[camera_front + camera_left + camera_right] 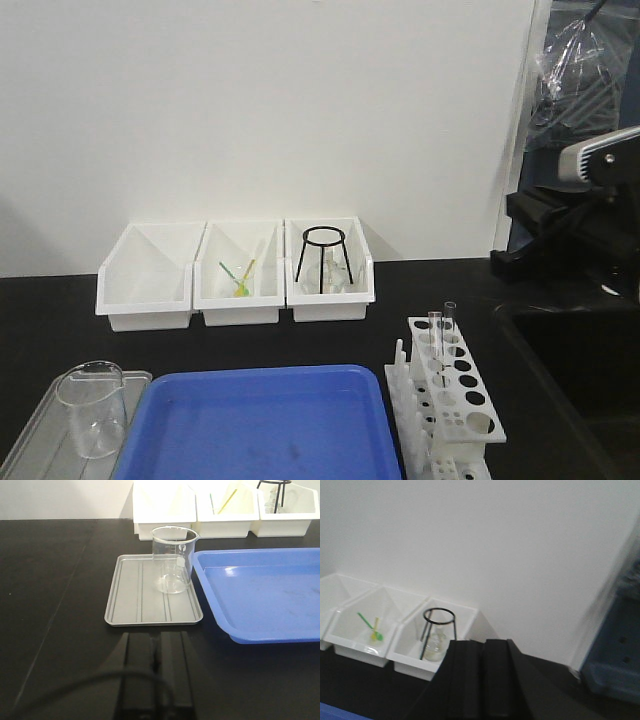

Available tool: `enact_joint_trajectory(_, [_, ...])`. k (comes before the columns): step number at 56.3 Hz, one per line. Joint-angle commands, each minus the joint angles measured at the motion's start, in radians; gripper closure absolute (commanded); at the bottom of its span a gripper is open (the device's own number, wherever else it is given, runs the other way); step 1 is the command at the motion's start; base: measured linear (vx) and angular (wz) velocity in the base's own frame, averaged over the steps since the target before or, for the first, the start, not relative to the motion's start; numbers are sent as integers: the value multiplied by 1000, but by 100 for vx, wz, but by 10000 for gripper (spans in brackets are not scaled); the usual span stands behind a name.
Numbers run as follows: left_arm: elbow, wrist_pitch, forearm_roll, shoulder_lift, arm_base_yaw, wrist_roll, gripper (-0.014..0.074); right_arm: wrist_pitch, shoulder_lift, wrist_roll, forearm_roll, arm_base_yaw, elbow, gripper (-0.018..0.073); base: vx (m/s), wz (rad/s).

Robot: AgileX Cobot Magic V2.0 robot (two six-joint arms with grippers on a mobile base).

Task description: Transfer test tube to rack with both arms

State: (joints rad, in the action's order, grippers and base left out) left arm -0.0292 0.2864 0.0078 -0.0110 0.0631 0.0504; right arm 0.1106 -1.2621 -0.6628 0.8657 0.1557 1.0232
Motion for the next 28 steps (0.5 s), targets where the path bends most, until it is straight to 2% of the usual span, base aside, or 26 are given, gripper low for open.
enact_joint_trajectory(1, [27, -81, -8, -15, 1, 6, 603, -62, 89, -4, -11, -4, 3, 567, 0, 0])
enact_joint_trajectory(9, [27, -81, -8, -15, 1, 6, 603, -173, 188, 21, 34, -4, -72, 567, 0, 0])
enact_joint_trajectory(18, [27, -81, -8, -15, 1, 6, 603, -241, 262, 20, 39, -9, -155, 567, 0, 0])
enact_joint_trajectory(22, [27, -81, -8, -15, 1, 6, 603, -217, 317, 2, 27, -40, -212, 567, 0, 0])
enact_joint_trajectory(28, [27, -81, -8, -15, 1, 6, 603, -83, 402, -52, 27, -130, -323, 567, 0, 0])
